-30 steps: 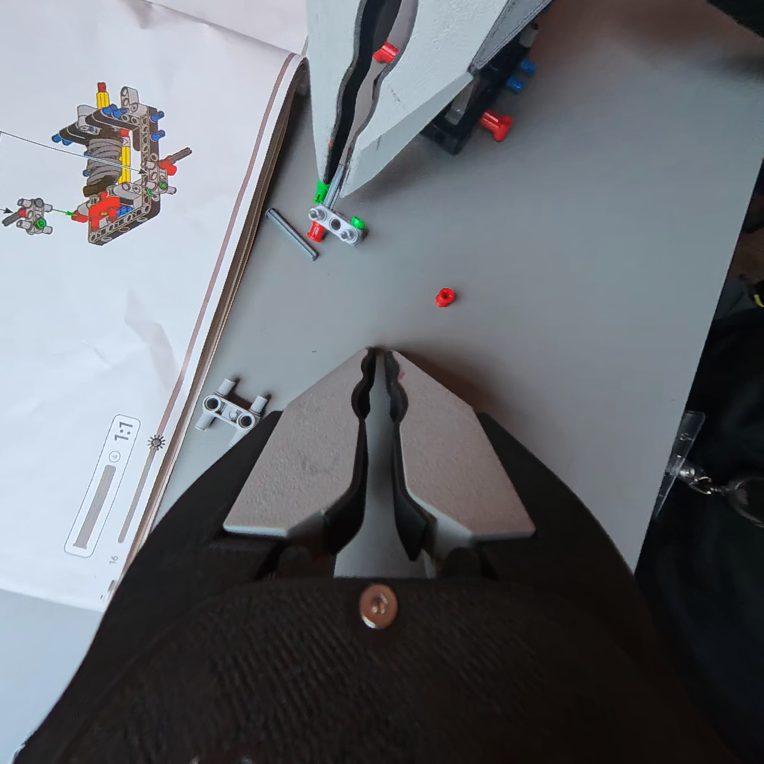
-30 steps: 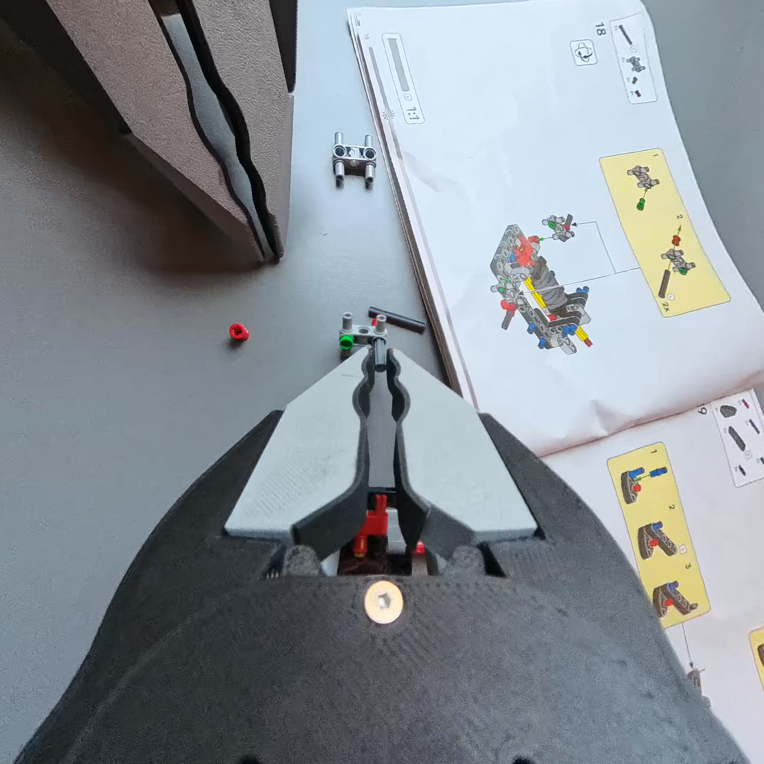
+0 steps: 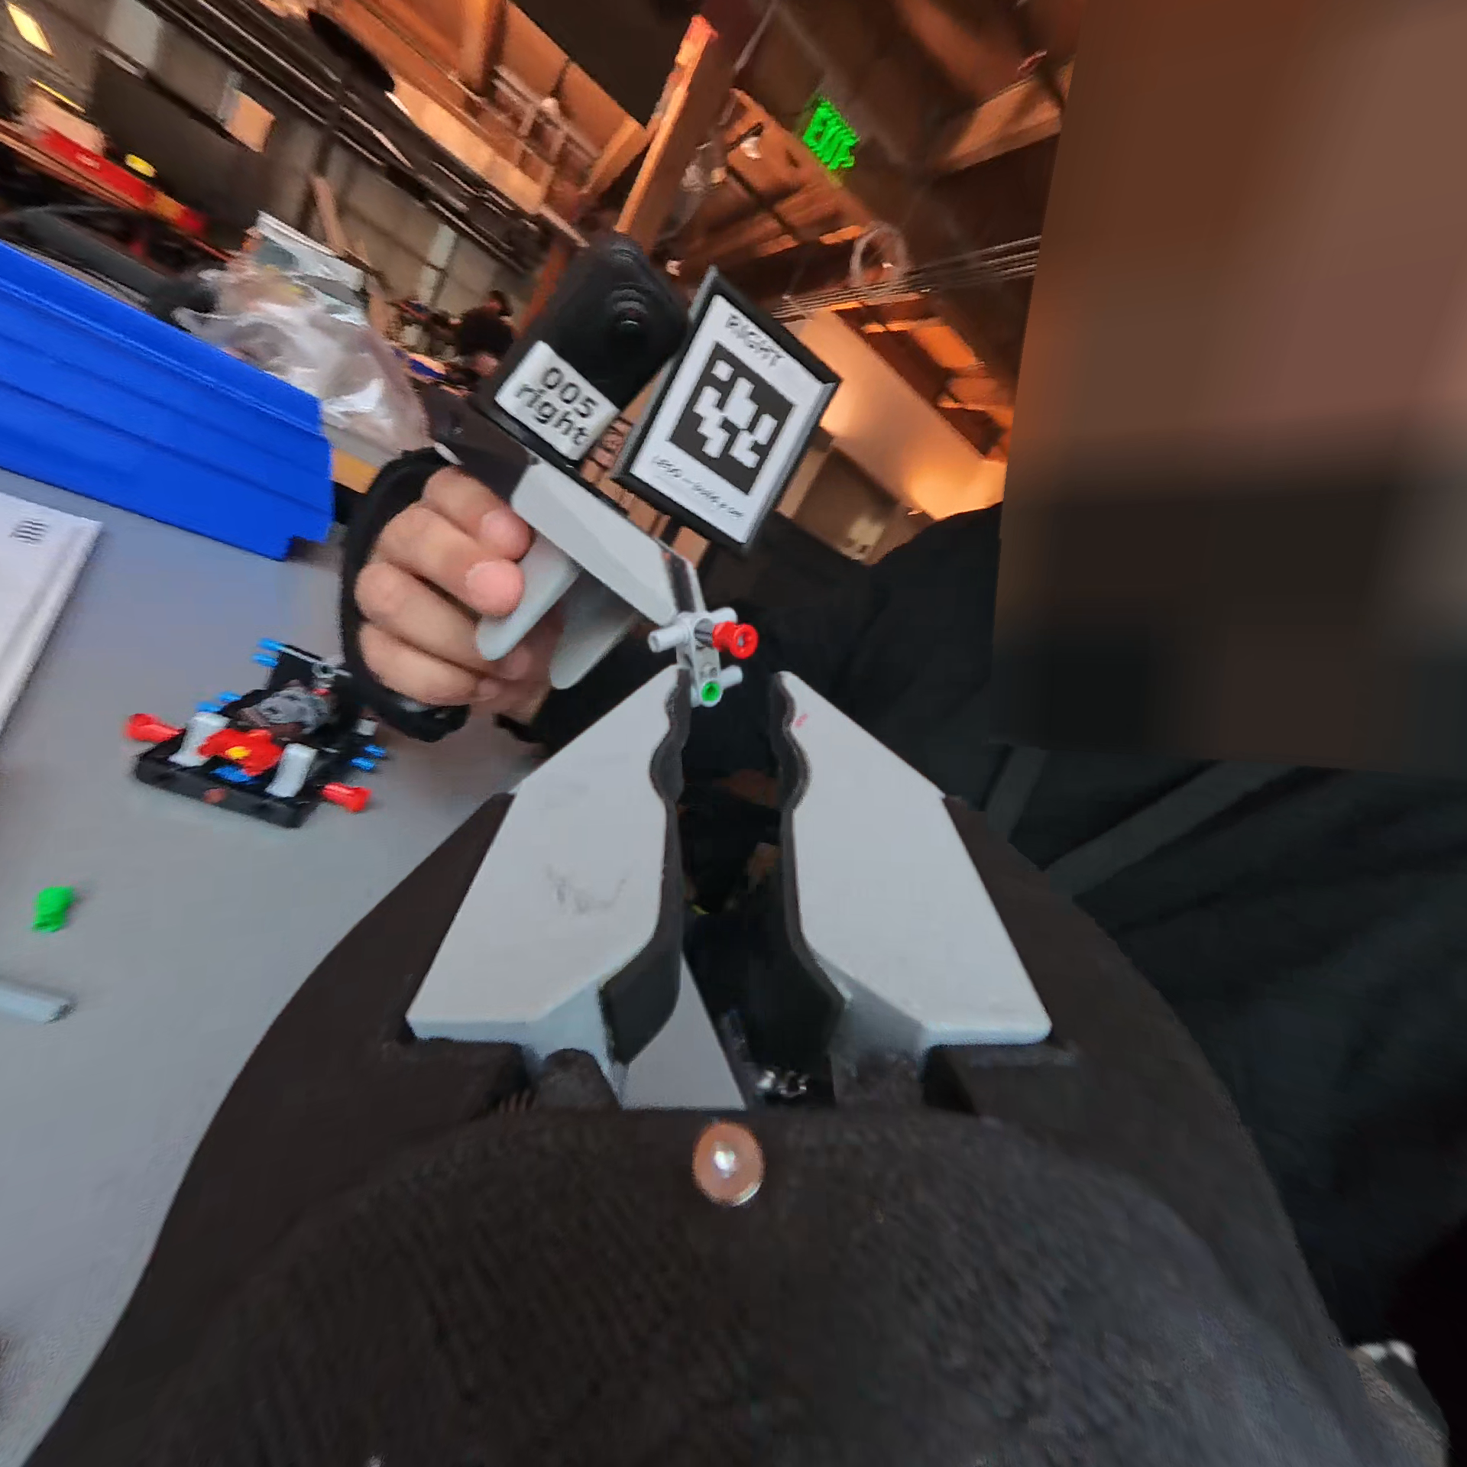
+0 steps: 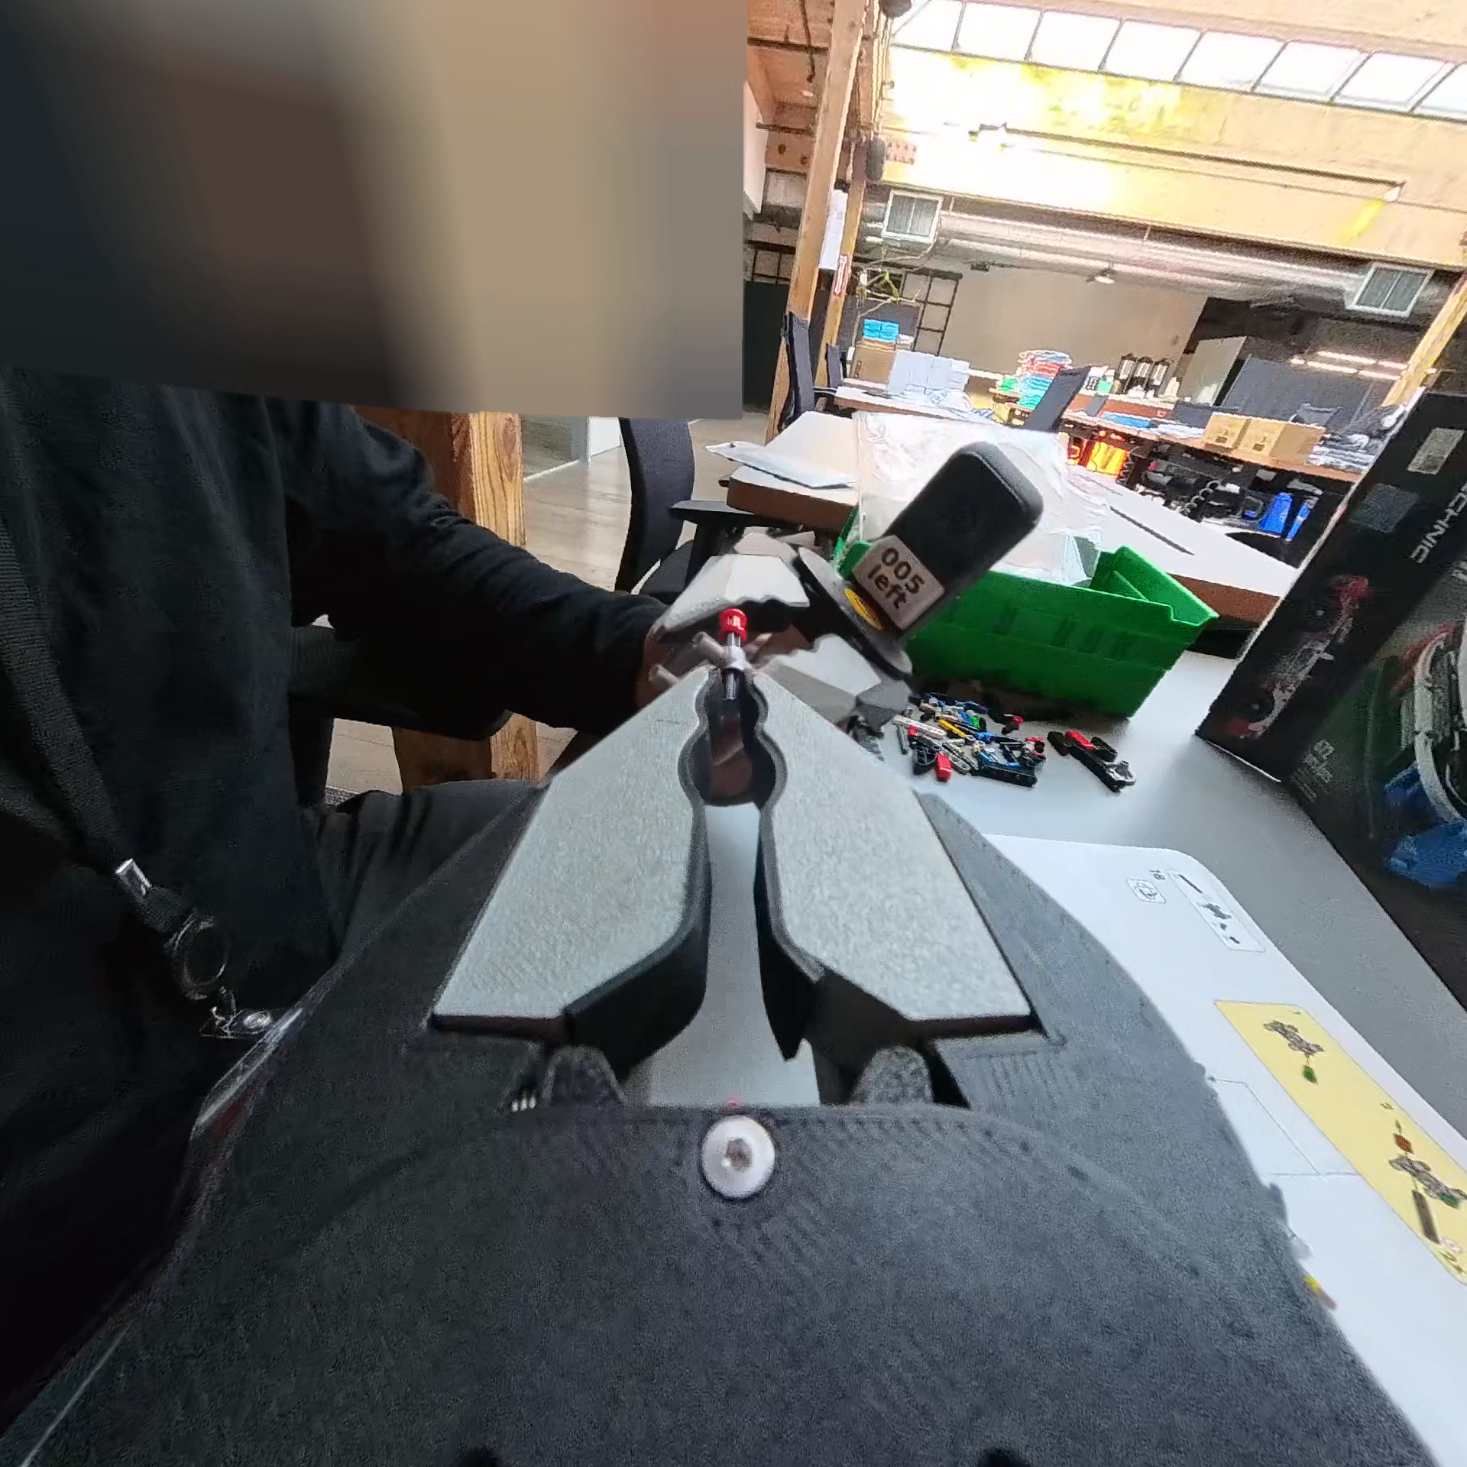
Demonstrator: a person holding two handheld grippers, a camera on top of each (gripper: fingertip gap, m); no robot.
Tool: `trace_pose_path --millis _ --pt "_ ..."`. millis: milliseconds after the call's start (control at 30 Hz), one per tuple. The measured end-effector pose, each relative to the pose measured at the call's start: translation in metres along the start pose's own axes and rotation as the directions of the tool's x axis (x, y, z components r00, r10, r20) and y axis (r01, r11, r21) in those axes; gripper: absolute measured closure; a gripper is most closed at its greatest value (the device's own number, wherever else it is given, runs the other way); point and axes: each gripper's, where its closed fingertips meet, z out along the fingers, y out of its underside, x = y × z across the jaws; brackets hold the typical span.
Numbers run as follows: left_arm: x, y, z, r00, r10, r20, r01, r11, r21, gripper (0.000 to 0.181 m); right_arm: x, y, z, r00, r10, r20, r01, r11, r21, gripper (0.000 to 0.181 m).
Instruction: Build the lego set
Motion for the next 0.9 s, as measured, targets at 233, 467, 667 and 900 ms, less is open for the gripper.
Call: trace_pose_path --millis 233,467,667,900 --pt "0.018 0.008 0.013 0.982 -0.054 -0.180 0.057 0.998 0.014 0.181 -0.004 -0.007 0.001 0.997 0.047 0.058 -0.053 0.994 0.098 0.179" --pt "0.013 -0.001 0.007 0.966 -0.100 -0.237 0.129 0.985 0.110 0.181 -0.005 -0.019 -0.003 0.993 0.075 0.096 -0.092 0.978 0.187 0.180" --pt "0.017 -0.004 0.008 0.943 -0.136 -0.303 0.176 0.979 0.107 0.178 -0.009 -0.024 -0.003 0.987 0.086 0.135 -0.115 0.968 0.223 0.180" --pt "0.010 -0.005 0.011 0.935 -0.181 -0.304 0.226 0.967 0.118 0.153 -0.011 -0.025 -0.001 0.986 0.078 0.145 -0.109 0.969 0.223 0.179"
